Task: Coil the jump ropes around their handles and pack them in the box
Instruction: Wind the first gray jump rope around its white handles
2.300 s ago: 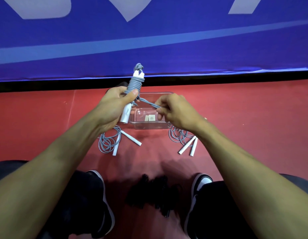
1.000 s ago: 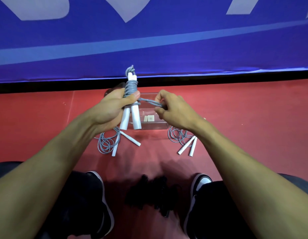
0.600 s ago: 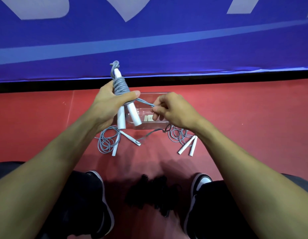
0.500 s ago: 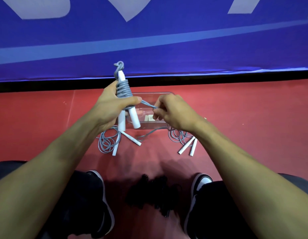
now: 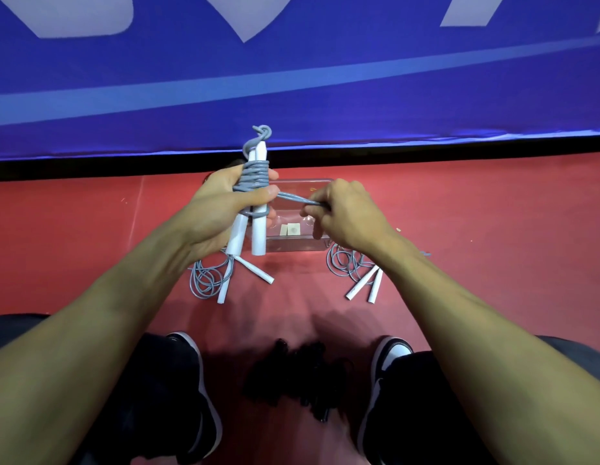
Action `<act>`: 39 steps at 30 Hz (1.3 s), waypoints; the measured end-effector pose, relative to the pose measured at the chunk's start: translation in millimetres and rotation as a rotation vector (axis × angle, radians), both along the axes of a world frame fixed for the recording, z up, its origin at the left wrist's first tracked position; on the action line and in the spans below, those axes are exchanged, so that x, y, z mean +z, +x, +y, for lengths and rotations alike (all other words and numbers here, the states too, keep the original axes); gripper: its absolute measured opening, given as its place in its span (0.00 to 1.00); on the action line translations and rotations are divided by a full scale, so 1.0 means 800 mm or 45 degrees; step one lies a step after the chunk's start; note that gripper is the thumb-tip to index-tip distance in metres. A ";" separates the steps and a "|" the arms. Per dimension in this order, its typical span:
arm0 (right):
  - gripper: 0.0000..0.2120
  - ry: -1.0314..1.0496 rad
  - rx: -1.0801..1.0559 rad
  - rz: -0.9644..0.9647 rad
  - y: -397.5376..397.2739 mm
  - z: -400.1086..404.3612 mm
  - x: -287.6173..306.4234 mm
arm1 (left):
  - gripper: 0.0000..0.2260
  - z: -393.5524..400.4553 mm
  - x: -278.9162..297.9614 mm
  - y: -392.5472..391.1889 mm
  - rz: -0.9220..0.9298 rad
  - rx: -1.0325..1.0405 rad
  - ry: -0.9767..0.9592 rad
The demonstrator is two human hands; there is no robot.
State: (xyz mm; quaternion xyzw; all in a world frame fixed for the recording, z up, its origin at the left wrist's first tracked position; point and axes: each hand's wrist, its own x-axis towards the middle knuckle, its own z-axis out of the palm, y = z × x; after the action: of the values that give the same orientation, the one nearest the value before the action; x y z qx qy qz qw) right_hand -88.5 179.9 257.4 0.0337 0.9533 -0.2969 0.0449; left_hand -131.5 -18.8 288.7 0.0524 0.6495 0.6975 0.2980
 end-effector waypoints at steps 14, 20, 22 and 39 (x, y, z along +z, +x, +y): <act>0.20 -0.351 -0.075 -0.079 0.004 -0.006 0.025 | 0.07 0.002 -0.006 0.000 0.162 0.074 -0.098; 0.15 -0.344 0.049 -0.103 0.001 -0.001 0.018 | 0.11 0.003 -0.002 0.003 0.045 0.033 0.072; 0.15 -0.318 0.065 -0.107 0.002 -0.002 0.015 | 0.10 0.003 0.001 0.002 -0.051 0.011 0.133; 0.07 -0.607 0.270 -0.301 0.013 -0.020 0.019 | 0.21 0.009 -0.006 0.009 0.283 -0.058 -0.358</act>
State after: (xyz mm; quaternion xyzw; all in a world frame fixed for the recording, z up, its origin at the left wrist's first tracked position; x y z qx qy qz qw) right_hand -78.1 163.8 272.4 -0.0432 0.8430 -0.5003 0.1930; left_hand -124.1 -11.9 283.7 0.1019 0.7682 0.5828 0.2445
